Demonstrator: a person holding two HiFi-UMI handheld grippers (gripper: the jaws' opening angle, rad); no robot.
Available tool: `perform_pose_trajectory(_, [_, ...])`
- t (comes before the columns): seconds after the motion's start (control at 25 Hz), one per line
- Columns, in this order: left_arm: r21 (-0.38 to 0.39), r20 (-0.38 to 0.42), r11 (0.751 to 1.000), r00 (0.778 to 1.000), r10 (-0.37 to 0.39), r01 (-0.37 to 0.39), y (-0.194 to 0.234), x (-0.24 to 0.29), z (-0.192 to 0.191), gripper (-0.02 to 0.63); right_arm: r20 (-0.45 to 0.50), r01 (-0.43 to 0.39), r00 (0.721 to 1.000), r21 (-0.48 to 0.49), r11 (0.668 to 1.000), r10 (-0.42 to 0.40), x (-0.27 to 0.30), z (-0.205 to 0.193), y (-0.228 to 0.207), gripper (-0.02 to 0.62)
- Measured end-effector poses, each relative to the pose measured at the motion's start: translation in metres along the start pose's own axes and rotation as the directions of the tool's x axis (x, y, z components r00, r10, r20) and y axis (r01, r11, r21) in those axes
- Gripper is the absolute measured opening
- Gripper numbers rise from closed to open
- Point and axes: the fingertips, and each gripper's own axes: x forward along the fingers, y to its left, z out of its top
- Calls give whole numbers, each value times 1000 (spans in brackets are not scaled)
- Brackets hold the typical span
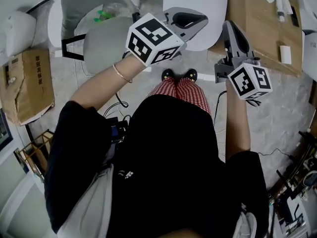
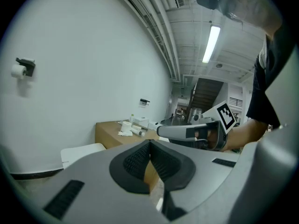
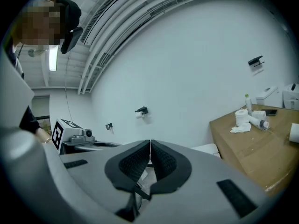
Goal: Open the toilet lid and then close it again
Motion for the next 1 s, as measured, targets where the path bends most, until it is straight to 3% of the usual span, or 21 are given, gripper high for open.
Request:
perform_pose_trajectory(0.28, [11, 3, 1000, 1000, 28, -28, 18, -23, 16, 3, 21, -14, 1000, -5, 1000, 15, 5, 11, 8, 20])
perform_pose_trajectory(0.6, [14, 64, 998, 996, 58, -59, 38, -40, 54, 3, 54, -22, 998, -5, 1000, 22, 12, 23, 18, 20])
perform_pose_trajectory(1.0, [123, 75, 990, 995, 63, -72, 19, -36, 66, 3, 92, -22, 995, -18, 1000, 23, 1, 38, 23, 21])
